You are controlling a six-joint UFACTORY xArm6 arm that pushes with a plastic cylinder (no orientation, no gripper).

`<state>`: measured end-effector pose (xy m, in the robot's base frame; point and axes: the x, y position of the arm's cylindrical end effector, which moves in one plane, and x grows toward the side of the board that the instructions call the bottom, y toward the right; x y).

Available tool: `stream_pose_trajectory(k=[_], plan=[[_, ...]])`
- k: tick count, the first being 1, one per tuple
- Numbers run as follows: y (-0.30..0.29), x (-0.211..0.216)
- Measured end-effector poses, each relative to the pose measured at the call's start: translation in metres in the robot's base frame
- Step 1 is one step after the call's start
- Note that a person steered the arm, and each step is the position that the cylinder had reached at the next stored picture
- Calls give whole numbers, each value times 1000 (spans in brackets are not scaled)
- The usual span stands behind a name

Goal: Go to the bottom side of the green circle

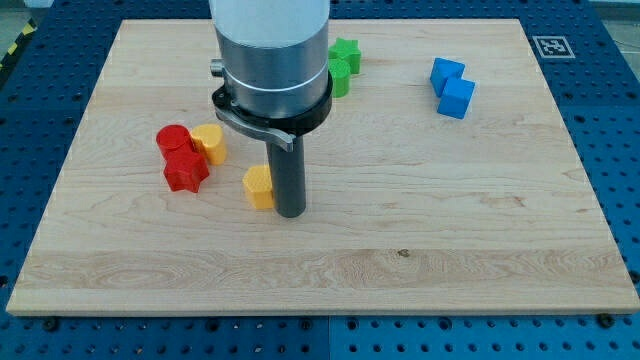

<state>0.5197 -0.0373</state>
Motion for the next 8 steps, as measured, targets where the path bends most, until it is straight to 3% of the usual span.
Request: stream_pose_trajectory(k=[4,6,7,8], plan=[[-45,-8],[-39,18],[-7,16],[-7,-16]])
